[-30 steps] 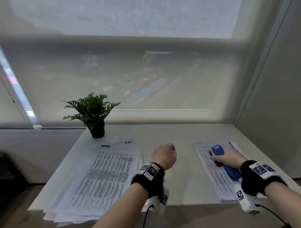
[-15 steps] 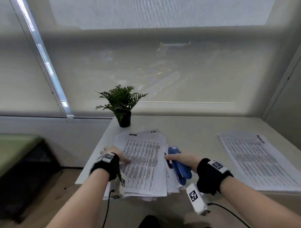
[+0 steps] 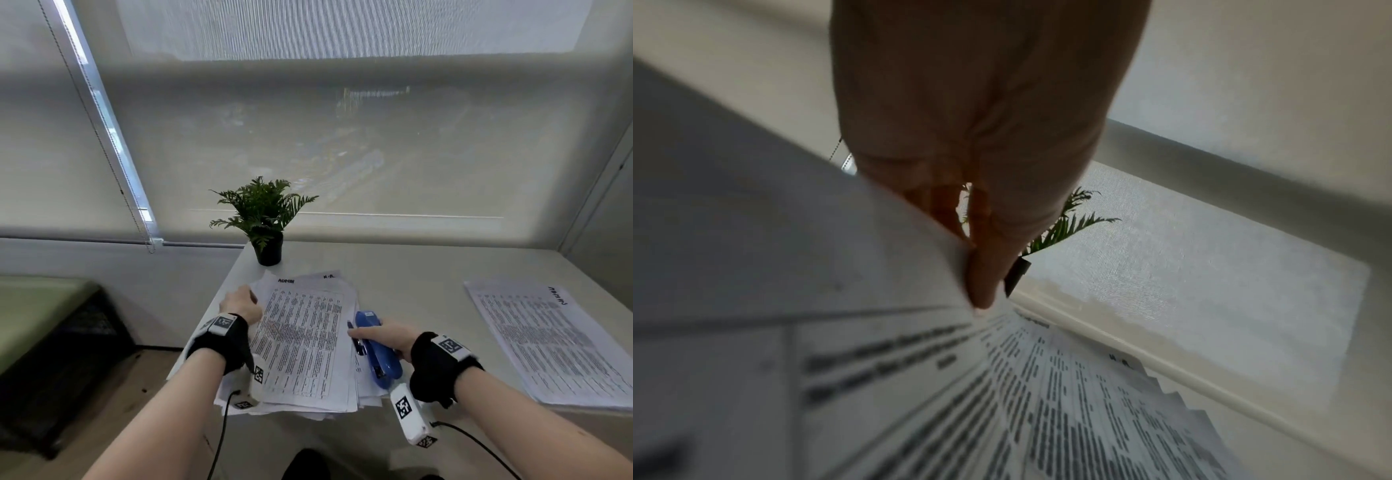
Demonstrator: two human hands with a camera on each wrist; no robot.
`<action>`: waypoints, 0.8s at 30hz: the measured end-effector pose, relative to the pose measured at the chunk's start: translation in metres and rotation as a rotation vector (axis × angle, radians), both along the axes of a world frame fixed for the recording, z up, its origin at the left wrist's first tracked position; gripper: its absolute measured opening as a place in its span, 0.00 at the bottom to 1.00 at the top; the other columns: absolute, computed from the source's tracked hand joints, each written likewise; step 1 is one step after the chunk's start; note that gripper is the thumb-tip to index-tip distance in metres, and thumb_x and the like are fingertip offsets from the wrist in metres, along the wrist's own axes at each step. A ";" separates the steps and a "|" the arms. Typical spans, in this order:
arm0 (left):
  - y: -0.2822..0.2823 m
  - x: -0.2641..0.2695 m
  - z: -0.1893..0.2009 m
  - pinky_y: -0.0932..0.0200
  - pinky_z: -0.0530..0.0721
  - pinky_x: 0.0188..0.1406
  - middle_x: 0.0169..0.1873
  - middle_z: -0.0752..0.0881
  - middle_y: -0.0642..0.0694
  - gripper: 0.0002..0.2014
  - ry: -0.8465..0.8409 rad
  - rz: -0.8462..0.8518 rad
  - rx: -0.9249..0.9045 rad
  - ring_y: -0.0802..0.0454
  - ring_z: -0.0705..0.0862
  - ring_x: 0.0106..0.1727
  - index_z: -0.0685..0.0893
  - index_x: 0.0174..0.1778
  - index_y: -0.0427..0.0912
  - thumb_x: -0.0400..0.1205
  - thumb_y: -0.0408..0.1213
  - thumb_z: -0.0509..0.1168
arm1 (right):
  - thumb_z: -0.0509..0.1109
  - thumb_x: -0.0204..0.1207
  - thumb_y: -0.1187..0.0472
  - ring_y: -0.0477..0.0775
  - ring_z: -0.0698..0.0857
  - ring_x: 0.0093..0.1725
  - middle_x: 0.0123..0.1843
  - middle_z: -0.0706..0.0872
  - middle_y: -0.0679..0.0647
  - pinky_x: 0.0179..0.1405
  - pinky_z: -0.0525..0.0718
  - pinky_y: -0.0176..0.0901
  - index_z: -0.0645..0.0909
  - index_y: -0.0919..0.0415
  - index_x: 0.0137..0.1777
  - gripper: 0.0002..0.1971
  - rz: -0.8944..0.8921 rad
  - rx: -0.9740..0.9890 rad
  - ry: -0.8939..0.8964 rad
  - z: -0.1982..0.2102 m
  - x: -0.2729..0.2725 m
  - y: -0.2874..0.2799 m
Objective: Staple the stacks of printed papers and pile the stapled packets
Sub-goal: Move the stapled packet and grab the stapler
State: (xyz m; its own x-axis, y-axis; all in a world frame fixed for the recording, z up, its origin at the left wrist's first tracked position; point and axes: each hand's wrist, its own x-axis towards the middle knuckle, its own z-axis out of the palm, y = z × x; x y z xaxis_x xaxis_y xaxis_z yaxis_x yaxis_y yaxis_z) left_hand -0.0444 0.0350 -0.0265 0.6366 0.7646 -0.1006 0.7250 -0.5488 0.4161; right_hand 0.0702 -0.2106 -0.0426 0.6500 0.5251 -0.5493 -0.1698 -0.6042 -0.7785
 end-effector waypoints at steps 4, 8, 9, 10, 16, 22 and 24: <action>-0.005 -0.007 0.007 0.50 0.80 0.55 0.51 0.86 0.38 0.07 -0.211 -0.119 0.027 0.38 0.83 0.54 0.79 0.53 0.38 0.82 0.37 0.62 | 0.76 0.72 0.51 0.57 0.83 0.43 0.49 0.85 0.59 0.43 0.82 0.44 0.77 0.62 0.57 0.20 0.000 0.047 -0.007 0.000 0.002 -0.004; -0.015 -0.007 0.019 0.42 0.85 0.55 0.48 0.87 0.40 0.09 -0.495 -0.096 -0.208 0.39 0.86 0.51 0.75 0.58 0.40 0.84 0.37 0.61 | 0.77 0.72 0.54 0.59 0.83 0.40 0.42 0.84 0.60 0.50 0.84 0.54 0.78 0.65 0.50 0.17 -0.087 0.173 0.004 0.003 0.011 -0.019; -0.017 -0.005 0.022 0.40 0.85 0.55 0.48 0.87 0.40 0.11 -0.546 -0.090 -0.290 0.39 0.87 0.50 0.74 0.61 0.41 0.83 0.36 0.62 | 0.76 0.74 0.55 0.60 0.83 0.40 0.41 0.84 0.61 0.51 0.84 0.57 0.78 0.65 0.49 0.15 -0.112 0.216 0.010 0.006 0.014 -0.026; -0.022 -0.001 0.026 0.38 0.85 0.56 0.48 0.88 0.40 0.14 -0.581 -0.085 -0.363 0.39 0.88 0.51 0.73 0.64 0.43 0.83 0.35 0.61 | 0.74 0.75 0.58 0.60 0.84 0.39 0.40 0.84 0.61 0.49 0.84 0.57 0.78 0.66 0.49 0.12 -0.141 0.256 0.022 0.011 0.017 -0.035; -0.084 0.018 0.033 0.59 0.87 0.28 0.43 0.81 0.43 0.16 -0.717 -0.086 -0.766 0.48 0.81 0.37 0.68 0.68 0.40 0.85 0.24 0.54 | 0.70 0.76 0.70 0.54 0.86 0.29 0.33 0.86 0.59 0.31 0.84 0.42 0.80 0.68 0.51 0.06 -0.300 0.411 -0.101 0.046 0.045 -0.087; -0.134 0.033 -0.012 0.48 0.86 0.44 0.43 0.78 0.38 0.08 -0.333 -0.132 -0.859 0.44 0.80 0.40 0.72 0.54 0.34 0.81 0.22 0.54 | 0.72 0.75 0.68 0.64 0.87 0.37 0.31 0.88 0.63 0.51 0.84 0.60 0.79 0.70 0.51 0.08 -0.237 0.269 -0.257 0.054 0.062 -0.117; -0.138 0.036 -0.013 0.47 0.89 0.42 0.43 0.81 0.35 0.03 -0.165 -0.181 -0.865 0.43 0.83 0.38 0.76 0.49 0.32 0.81 0.24 0.59 | 0.74 0.74 0.65 0.63 0.86 0.37 0.31 0.88 0.62 0.48 0.84 0.57 0.80 0.71 0.52 0.11 -0.160 0.151 -0.245 0.042 0.061 -0.115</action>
State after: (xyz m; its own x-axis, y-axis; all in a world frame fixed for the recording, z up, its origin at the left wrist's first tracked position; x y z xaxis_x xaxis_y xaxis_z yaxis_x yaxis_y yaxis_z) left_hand -0.0080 -0.1026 -0.0395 0.7973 0.3503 -0.4915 0.5524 -0.0955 0.8281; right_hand 0.1315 -0.3260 -0.0008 0.8339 0.4697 -0.2897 -0.0494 -0.4593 -0.8869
